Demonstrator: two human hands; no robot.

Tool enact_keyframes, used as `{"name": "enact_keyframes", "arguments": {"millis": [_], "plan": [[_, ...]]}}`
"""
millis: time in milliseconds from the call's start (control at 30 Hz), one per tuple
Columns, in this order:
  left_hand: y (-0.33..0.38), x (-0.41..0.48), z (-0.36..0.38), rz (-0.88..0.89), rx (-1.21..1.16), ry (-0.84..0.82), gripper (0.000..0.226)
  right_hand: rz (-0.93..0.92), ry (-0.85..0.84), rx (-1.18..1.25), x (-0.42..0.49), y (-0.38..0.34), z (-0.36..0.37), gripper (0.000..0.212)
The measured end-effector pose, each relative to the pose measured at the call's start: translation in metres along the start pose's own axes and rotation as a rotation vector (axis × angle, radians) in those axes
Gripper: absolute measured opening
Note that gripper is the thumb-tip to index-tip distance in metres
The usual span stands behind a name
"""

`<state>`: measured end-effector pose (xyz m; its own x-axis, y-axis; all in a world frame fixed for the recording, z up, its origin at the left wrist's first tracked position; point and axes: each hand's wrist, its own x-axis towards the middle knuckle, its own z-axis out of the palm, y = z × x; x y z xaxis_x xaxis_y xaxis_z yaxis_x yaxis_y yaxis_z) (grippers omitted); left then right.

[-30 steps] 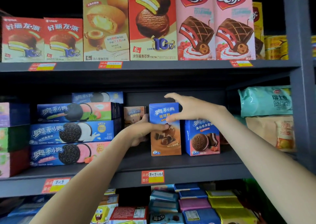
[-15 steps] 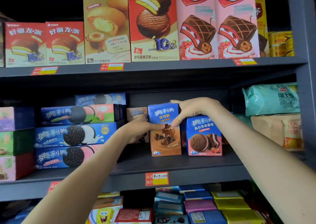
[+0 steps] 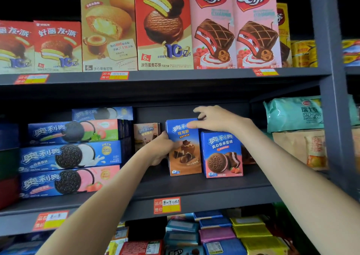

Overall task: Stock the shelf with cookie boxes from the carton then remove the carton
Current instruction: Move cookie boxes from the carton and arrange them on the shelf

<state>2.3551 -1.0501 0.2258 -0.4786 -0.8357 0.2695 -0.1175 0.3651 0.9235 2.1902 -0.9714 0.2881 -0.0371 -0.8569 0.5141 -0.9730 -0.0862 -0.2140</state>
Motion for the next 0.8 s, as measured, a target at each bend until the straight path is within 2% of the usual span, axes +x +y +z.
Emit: {"name": "enact_keyframes", "arguments": {"millis": [67, 167, 233, 333, 433, 567, 700, 800], "plan": [[-0.001, 0.002, 0.0, -0.009, 0.001, 0.038, 0.037, 0.004, 0.004, 0.077, -0.015, 0.011, -0.004, 0.082], [-0.001, -0.001, 0.004, 0.022, 0.021, 0.1, 0.067, 0.012, 0.049, 0.139, -0.041, 0.028, 0.002, 0.091], [-0.002, -0.008, 0.012, 0.092, 0.055, 0.156, 0.078, 0.022, 0.092, 0.221, -0.057, 0.038, 0.014, 0.103], [-0.005, -0.015, 0.021, 0.232, 0.252, 0.304, 0.088, 0.123, 0.134, 0.407, -0.068, 0.056, 0.035, 0.121], [-0.009, -0.018, 0.021, 0.268, 0.413, 0.331, 0.087, 0.279, 0.074, 0.574, -0.075, 0.067, 0.048, 0.13], [-0.008, -0.027, 0.018, 0.266, 0.507, 0.346, 0.081, 0.313, -0.034, 0.487, -0.078, 0.063, 0.052, 0.121], [-0.009, -0.027, 0.015, 0.253, 0.519, 0.384, 0.079, 0.331, -0.02, 0.435, -0.074, 0.058, 0.054, 0.113], [-0.013, -0.028, 0.017, 0.277, 0.515, 0.406, 0.082, 0.322, -0.001, 0.417, -0.072, 0.057, 0.056, 0.114]]}}
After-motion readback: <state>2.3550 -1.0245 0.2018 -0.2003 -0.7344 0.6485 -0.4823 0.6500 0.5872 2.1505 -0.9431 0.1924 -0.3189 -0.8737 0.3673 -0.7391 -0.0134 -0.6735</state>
